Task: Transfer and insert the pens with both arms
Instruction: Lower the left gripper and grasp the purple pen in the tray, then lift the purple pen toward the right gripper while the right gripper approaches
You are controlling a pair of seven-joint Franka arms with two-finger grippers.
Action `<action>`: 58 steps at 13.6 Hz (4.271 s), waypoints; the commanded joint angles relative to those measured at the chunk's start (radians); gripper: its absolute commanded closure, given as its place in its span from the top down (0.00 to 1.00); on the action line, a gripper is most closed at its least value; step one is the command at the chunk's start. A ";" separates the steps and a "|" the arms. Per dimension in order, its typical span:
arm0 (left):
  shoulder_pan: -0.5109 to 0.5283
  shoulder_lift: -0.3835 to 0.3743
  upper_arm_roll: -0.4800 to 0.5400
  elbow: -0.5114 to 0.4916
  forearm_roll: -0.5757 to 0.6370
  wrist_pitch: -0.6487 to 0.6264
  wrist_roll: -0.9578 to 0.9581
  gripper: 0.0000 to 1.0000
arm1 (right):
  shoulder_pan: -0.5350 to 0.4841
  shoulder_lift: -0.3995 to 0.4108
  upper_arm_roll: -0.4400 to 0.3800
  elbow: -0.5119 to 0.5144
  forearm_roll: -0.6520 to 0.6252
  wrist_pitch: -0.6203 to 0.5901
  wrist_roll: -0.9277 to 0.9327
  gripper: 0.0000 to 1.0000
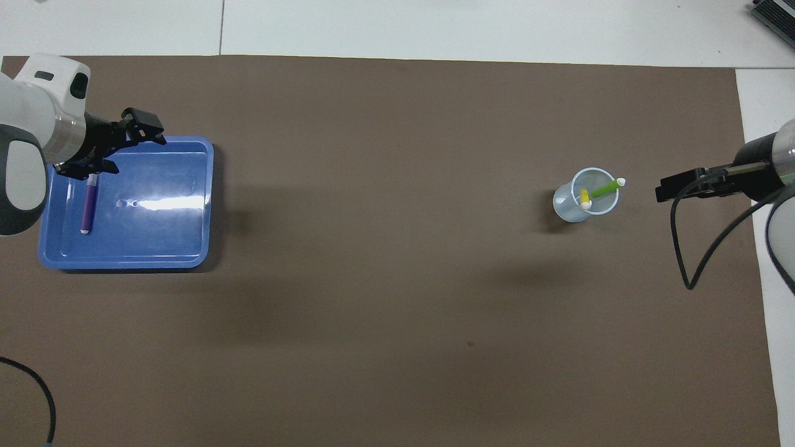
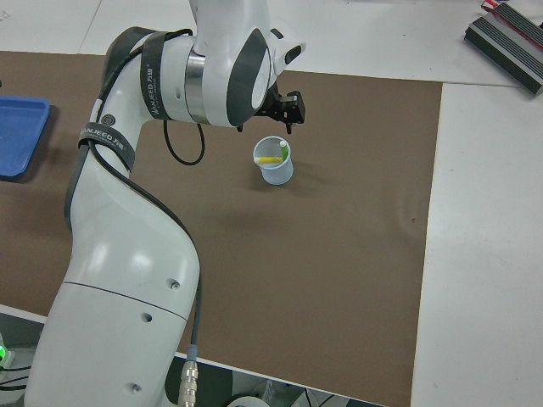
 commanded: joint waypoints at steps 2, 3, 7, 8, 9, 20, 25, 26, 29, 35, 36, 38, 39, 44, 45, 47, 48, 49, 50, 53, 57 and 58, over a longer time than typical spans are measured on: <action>0.045 0.022 -0.006 -0.003 0.125 -0.014 0.258 1.00 | -0.003 -0.012 0.011 -0.016 -0.023 -0.014 0.023 1.00; 0.060 0.045 -0.006 0.005 0.128 -0.004 0.334 1.00 | -0.003 -0.014 0.011 -0.018 -0.023 -0.014 0.023 1.00; 0.118 0.161 -0.006 0.085 0.139 0.008 0.528 1.00 | -0.003 -0.014 0.011 -0.019 -0.023 -0.014 0.023 1.00; 0.129 0.171 -0.006 0.083 0.139 0.031 0.563 1.00 | -0.003 -0.014 0.011 -0.019 -0.023 -0.014 0.022 1.00; 0.140 0.178 -0.006 0.080 0.136 0.061 0.580 1.00 | -0.003 -0.014 0.011 -0.019 -0.023 -0.014 0.022 1.00; 0.250 0.240 -0.009 -0.061 0.190 0.289 0.771 1.00 | -0.002 -0.014 0.011 -0.019 -0.023 -0.014 0.023 1.00; 0.246 0.225 -0.009 -0.116 0.189 0.292 0.768 0.99 | -0.002 -0.014 0.011 -0.019 -0.023 -0.014 0.022 1.00; 0.239 0.223 -0.009 -0.116 0.189 0.289 0.765 0.92 | -0.002 -0.014 0.011 -0.019 -0.023 -0.014 0.023 1.00; 0.241 0.220 -0.009 -0.119 0.189 0.286 0.762 0.49 | -0.002 -0.014 0.010 -0.019 -0.023 -0.016 0.025 1.00; 0.235 0.220 -0.009 -0.107 0.189 0.255 0.762 0.00 | -0.008 -0.020 0.008 -0.022 -0.025 -0.037 0.020 1.00; 0.235 0.221 -0.012 -0.099 0.188 0.241 0.762 0.00 | -0.009 -0.021 0.008 -0.027 -0.025 -0.037 0.017 1.00; 0.226 0.224 -0.014 -0.066 0.148 0.204 0.762 0.00 | -0.006 -0.023 0.008 -0.033 -0.025 -0.037 0.017 1.00; 0.224 0.228 -0.011 -0.032 0.098 0.168 0.760 0.00 | -0.006 -0.023 0.008 -0.032 -0.025 -0.037 0.015 1.00; 0.184 0.263 -0.009 0.163 -0.026 -0.099 0.653 0.00 | 0.000 -0.023 0.011 -0.033 -0.053 -0.028 0.012 1.00; 0.174 0.261 -0.009 0.189 -0.040 -0.140 0.581 0.00 | 0.003 -0.023 0.011 -0.033 -0.053 -0.028 0.014 1.00; 0.154 0.248 -0.015 0.198 -0.079 -0.156 0.432 0.00 | 0.003 -0.023 0.011 -0.035 -0.053 -0.025 0.012 1.00; 0.131 0.238 -0.015 0.189 -0.135 -0.161 0.366 0.00 | 0.001 -0.023 0.011 -0.035 -0.050 -0.023 0.011 1.00; 0.126 0.222 -0.015 0.183 -0.174 -0.178 0.288 0.00 | -0.003 -0.023 0.011 -0.039 -0.040 -0.023 0.011 1.00; 0.124 0.215 -0.018 0.177 -0.207 -0.187 0.213 0.00 | -0.006 -0.023 0.013 -0.042 -0.030 -0.020 0.014 1.00; 0.059 0.182 -0.024 0.142 -0.280 -0.158 -0.053 0.00 | -0.008 -0.023 0.011 -0.054 0.074 -0.017 0.025 1.00; -0.070 0.165 -0.026 0.111 -0.283 -0.095 -0.450 0.00 | -0.005 -0.023 0.011 -0.061 0.333 0.050 0.096 1.00; -0.099 0.156 -0.026 0.106 -0.301 -0.080 -0.540 0.00 | 0.004 -0.023 0.011 -0.070 0.381 0.084 0.136 1.00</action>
